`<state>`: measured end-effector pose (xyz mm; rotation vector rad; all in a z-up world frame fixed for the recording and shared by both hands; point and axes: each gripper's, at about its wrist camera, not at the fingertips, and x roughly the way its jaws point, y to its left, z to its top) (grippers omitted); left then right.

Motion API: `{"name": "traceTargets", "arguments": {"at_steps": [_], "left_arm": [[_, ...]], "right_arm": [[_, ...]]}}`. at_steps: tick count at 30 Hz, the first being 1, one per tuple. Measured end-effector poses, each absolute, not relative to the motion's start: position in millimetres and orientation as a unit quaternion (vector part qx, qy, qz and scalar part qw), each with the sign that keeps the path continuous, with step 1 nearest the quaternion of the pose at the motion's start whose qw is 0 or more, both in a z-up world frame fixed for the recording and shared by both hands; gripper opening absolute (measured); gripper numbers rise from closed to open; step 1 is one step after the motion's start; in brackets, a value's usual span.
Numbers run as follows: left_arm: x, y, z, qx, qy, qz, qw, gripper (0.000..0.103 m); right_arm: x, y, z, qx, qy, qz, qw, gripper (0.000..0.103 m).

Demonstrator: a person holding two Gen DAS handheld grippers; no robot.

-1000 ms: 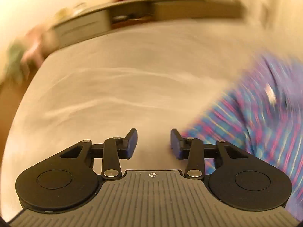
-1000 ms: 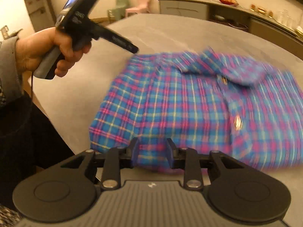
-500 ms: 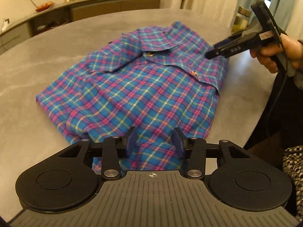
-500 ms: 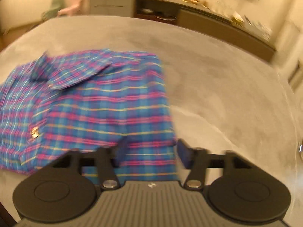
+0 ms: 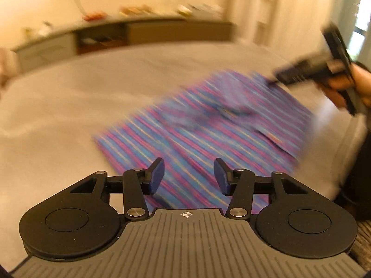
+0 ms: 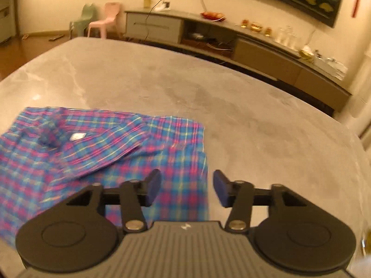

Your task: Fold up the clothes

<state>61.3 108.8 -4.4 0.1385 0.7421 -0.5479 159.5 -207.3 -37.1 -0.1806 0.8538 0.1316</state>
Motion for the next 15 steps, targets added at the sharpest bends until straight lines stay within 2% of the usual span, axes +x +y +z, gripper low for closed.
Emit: {"name": "traceTargets", "arguments": {"at_steps": [3, 4, 5, 6, 7, 8, 10, 13, 15], "left_arm": [[95, 107, -12, 0.071, 0.372, -0.242, 0.893, 0.057], [103, 103, -20, 0.073, 0.383, -0.25, 0.886, 0.057], [106, 99, -26, 0.073, 0.392, -0.253, 0.881, 0.055], [107, 95, -31, 0.071, 0.397, -0.263, 0.877, 0.053], [105, 92, -35, 0.071, 0.398, -0.274, 0.873, 0.046], [103, 89, -38, 0.074, 0.395, -0.28, 0.872, 0.03], [100, 83, -41, 0.082, 0.389, -0.289, 0.871, 0.023], [99, 79, -36, 0.094, 0.372, -0.298, 0.874, 0.021], [104, 79, -35, 0.1, 0.368, -0.3, 0.874, 0.02]], "right_arm": [[190, -224, -57, -0.056, 0.416, 0.075, 0.905, 0.051], [189, -228, -57, -0.034, 0.417, 0.088, 0.904, 0.044], [190, -233, -58, -0.013, 0.418, 0.101, 0.903, 0.027], [195, -231, -65, -0.003, 0.422, 0.117, 0.899, 0.021], [191, -229, -64, -0.007, 0.421, 0.126, 0.898, 0.015], [189, -229, -64, -0.017, 0.418, 0.132, 0.899, 0.01], [183, -230, -62, -0.037, 0.412, 0.145, 0.899, 0.007], [181, -231, -57, -0.04, 0.411, 0.154, 0.898, 0.008], [184, -232, -50, -0.036, 0.403, 0.156, 0.901, 0.019]]}}
